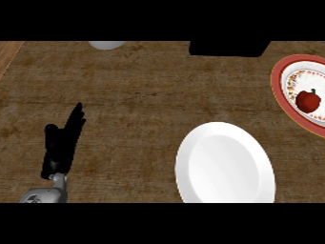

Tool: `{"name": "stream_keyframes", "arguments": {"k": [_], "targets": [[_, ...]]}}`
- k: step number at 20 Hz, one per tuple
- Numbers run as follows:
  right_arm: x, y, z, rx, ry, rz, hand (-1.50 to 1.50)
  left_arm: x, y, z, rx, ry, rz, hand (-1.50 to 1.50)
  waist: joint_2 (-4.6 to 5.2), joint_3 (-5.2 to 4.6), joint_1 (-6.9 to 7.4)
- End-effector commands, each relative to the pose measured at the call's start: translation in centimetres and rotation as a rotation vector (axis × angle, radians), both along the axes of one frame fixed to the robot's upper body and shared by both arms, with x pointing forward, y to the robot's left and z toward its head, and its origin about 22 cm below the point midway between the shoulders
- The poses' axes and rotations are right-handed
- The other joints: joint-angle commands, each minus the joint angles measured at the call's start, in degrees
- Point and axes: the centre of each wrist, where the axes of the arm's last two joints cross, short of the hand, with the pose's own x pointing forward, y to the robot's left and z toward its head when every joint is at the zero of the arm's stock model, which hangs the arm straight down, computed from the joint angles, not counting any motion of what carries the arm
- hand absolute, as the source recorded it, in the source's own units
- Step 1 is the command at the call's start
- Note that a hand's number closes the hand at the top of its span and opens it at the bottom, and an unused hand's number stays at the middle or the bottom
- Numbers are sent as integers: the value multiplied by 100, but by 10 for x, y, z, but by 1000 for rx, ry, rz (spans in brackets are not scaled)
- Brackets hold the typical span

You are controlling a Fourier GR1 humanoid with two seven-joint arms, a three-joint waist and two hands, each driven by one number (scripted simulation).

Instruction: Pick the bell pepper from the plate and place it in the plate

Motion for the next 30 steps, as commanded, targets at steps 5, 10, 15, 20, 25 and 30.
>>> {"name": "stream_keyframes", "arguments": {"k": [5,10,15,20,25,30], "targets": [[-29,-18,-25,167,-17,80,-150,12,-2,0,-8,-9,-6,0,46,9,-9],[-26,-22,-10,190,-52,98,-150,-3,1,-8,-15,10,-20,0,28,10,80],[-25,-20,-13,166,-56,106,-150,4,2,-12,-11,4,-3,0,29,2,32],[-30,-11,-38,108,-13,63,-150,-5,-14,-11,-9,-11,-16,0,6,2,63],[-32,-5,-51,65,-18,4,-150,8,-14,-2,-16,-10,-30,0,37,11,94],[-43,-24,-36,52,-25,-9,-150,10,-6,-3,-15,-4,-30,0,23,5,49]]}}
